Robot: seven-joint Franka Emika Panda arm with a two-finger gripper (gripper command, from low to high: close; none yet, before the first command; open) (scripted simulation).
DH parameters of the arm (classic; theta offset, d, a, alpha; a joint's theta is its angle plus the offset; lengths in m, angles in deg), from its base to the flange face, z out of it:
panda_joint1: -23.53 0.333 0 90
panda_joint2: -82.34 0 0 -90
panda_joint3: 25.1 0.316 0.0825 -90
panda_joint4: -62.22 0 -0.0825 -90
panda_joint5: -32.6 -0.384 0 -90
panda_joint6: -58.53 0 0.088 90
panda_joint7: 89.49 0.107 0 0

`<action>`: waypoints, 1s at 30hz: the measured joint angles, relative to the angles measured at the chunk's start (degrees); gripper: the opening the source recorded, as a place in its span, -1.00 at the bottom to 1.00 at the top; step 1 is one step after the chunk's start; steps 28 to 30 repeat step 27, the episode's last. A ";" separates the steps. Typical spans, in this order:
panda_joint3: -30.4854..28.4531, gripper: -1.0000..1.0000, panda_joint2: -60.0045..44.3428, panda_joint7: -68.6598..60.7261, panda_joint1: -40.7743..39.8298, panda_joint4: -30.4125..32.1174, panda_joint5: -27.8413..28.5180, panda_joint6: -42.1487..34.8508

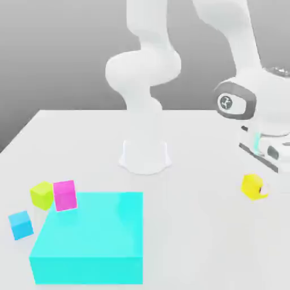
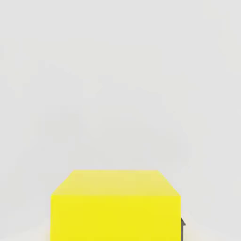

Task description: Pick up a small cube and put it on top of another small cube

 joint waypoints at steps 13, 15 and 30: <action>-23.11 -1.00 16.33 -31.72 -22.31 0.32 8.54 -15.04; -26.99 -1.00 18.63 -36.24 -26.01 0.39 10.40 -17.23; -37.62 1.00 11.65 -47.67 -30.45 3.23 10.54 -7.74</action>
